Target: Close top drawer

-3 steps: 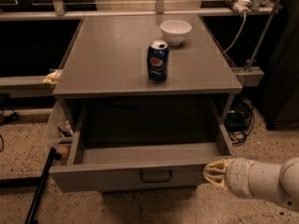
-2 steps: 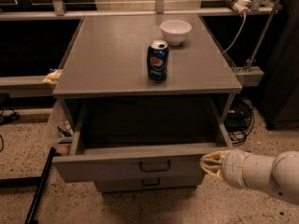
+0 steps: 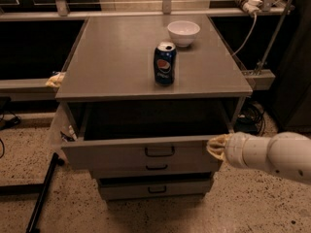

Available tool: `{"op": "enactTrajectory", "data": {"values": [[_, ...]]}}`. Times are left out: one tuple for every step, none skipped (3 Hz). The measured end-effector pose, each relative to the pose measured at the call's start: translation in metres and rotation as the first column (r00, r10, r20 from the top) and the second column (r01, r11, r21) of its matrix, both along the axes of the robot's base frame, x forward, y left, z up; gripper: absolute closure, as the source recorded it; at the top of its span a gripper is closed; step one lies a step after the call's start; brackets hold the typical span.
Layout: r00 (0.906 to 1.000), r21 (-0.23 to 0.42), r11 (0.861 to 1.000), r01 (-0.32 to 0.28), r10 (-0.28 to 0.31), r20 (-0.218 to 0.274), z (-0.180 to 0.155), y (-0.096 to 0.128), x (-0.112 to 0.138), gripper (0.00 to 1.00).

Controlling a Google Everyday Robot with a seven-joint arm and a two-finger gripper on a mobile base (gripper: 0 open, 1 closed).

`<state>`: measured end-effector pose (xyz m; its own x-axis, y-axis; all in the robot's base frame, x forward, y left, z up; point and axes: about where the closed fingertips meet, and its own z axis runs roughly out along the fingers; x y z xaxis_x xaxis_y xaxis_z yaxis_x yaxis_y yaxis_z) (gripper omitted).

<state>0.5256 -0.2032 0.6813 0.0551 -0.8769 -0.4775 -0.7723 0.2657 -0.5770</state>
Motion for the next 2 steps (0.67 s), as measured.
{"op": "enactTrajectory", "data": {"values": [[1.0000,-0.022,1.000,0.004,-0.004,0.000,0.005,0.000,0.039,1.00],[0.9997,-0.051,0.999,0.008,-0.009,-0.022,0.008,0.014,0.097,1.00]]}}
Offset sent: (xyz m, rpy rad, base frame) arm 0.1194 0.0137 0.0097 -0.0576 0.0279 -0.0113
